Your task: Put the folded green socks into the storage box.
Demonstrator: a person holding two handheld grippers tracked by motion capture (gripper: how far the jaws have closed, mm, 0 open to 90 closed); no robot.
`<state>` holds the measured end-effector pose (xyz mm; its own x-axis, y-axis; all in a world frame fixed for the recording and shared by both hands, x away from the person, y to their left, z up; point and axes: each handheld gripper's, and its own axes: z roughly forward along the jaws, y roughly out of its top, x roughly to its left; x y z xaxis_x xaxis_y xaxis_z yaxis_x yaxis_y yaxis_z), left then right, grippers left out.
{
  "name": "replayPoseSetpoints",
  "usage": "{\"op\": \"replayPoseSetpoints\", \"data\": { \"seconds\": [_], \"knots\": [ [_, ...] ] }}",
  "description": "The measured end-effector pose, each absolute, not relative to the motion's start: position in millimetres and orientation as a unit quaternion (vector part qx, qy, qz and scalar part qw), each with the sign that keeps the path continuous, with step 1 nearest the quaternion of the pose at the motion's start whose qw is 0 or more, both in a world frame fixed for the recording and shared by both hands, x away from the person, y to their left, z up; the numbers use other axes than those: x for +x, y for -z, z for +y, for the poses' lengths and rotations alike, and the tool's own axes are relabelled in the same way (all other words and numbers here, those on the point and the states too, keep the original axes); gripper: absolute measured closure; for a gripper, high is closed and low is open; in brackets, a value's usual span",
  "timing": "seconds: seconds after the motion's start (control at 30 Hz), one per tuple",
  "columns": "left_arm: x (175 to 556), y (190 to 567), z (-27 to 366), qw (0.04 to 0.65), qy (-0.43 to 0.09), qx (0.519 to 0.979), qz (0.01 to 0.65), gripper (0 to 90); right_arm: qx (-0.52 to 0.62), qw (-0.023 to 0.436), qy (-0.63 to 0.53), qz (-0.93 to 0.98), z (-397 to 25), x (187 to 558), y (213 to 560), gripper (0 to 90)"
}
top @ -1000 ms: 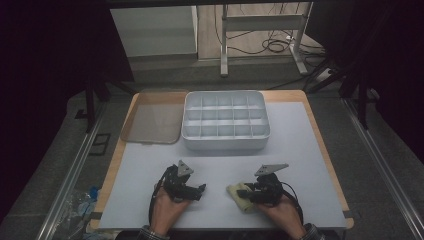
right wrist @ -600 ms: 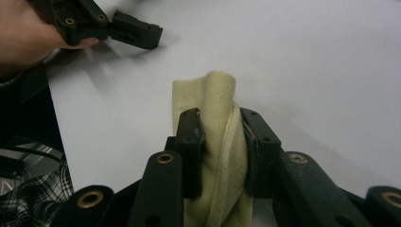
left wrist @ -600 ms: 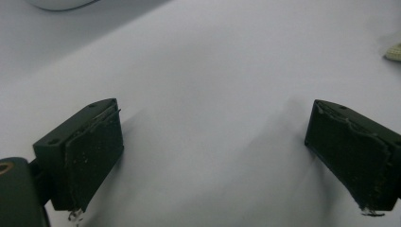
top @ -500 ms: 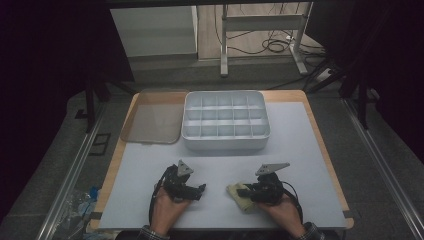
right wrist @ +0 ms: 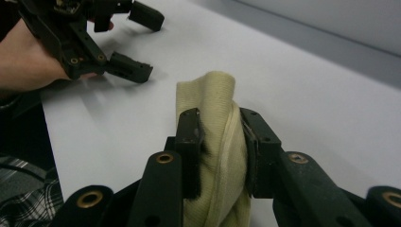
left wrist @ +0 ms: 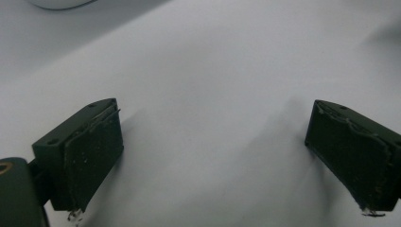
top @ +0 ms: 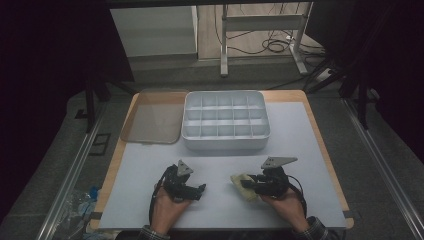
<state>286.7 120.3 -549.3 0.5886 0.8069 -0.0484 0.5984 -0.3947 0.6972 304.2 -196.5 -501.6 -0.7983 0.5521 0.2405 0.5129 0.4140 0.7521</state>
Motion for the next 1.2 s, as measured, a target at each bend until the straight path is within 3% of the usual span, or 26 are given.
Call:
{"op": "replayPoseSetpoints", "data": {
  "seconds": [1.2],
  "knots": [
    [287, 550, 120, 0.348, -0.151, 0.82, 0.429, 4.6, 0.319, 0.097, -0.468, 0.818, -215, 328, 465, 71.2]
  ]
}}
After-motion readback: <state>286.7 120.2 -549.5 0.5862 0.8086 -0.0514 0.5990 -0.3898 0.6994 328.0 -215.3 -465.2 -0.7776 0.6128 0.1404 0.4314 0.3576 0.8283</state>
